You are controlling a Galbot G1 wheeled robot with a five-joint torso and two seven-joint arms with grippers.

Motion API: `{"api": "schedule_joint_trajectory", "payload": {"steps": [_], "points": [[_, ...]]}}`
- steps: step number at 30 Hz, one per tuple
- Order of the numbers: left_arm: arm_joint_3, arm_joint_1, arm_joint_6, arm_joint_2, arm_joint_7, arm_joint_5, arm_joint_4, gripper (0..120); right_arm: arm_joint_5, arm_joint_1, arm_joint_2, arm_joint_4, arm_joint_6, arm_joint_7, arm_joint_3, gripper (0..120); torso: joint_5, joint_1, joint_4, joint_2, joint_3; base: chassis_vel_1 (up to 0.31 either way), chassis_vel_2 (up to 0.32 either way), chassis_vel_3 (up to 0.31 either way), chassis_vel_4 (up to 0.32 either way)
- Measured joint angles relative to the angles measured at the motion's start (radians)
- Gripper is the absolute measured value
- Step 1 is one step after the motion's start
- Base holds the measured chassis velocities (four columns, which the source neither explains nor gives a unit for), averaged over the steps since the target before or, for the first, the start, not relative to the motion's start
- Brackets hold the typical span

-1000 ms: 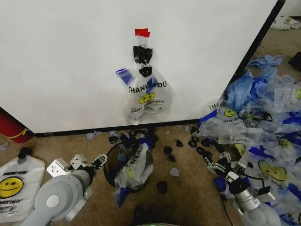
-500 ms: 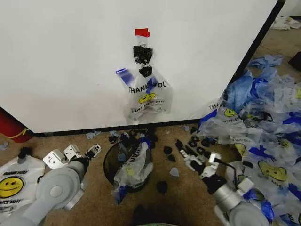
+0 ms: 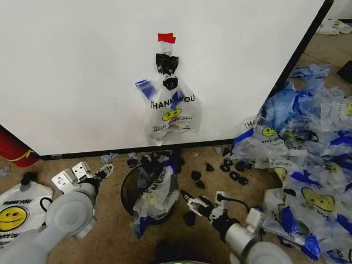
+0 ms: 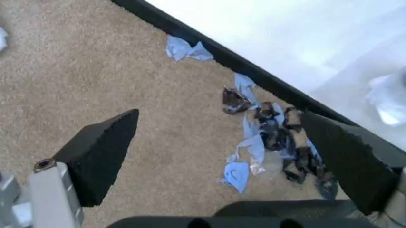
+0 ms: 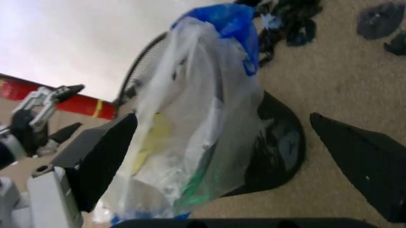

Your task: Pick up the garbage bag from the wall and place it over the trash bin.

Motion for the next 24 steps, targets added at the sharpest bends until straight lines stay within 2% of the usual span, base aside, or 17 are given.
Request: {"api": "schedule_joint_trajectory", "payload": {"steps": [17, 24], "points": [[0.038, -0.019, -0.012, -0.005, -0.006, 0.007, 0.027, 100, 0.041, 0.185, 0.071, -0.104, -0.034, 0.069, -0.114, 100, 0.0004, 0.000, -0.0001, 0.000, 0.000, 0.000, 0.000, 0.000, 0.000], [0.041, -0.010, -0.014, -0.011, -0.007, 0.016, 0.026, 100, 0.039, 0.211, 0.106, -0.129, -0.057, 0.121, -0.146, 100, 0.0003, 0.000, -0.0001, 0.000, 0.000, 0.000, 0.000, 0.000, 0.000]]}}
